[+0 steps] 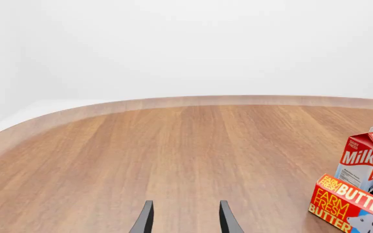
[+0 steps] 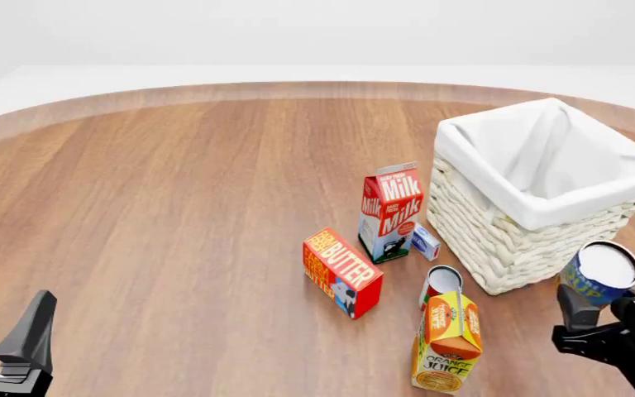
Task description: Pick up the alphabet soup, and put it in the basket.
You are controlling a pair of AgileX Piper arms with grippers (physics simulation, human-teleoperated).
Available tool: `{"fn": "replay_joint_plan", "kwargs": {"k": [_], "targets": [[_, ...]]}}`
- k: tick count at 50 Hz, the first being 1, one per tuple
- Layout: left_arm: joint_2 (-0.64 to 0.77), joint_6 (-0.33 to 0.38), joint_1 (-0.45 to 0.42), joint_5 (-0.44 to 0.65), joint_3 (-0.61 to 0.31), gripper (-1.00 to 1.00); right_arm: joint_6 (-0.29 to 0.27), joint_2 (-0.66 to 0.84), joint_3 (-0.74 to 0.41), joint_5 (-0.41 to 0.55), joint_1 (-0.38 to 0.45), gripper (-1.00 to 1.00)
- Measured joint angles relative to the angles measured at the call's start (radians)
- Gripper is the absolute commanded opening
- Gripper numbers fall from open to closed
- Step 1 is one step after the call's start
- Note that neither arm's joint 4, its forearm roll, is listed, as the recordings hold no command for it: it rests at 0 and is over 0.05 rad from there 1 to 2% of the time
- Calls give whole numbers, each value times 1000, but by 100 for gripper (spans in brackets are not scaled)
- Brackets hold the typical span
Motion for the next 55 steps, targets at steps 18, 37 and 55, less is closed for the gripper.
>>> {"fn": "replay_joint_plan", "kwargs": {"k": [18, 37, 55], "targets": [[0, 0, 0, 0, 0, 100, -14, -53, -68, 87, 10, -100], [0, 0, 0, 0, 0, 100, -42, -27, -160, 116, 21, -100], [0, 0, 0, 0, 0, 100, -95, -8, -274, 184, 14, -100]]}}
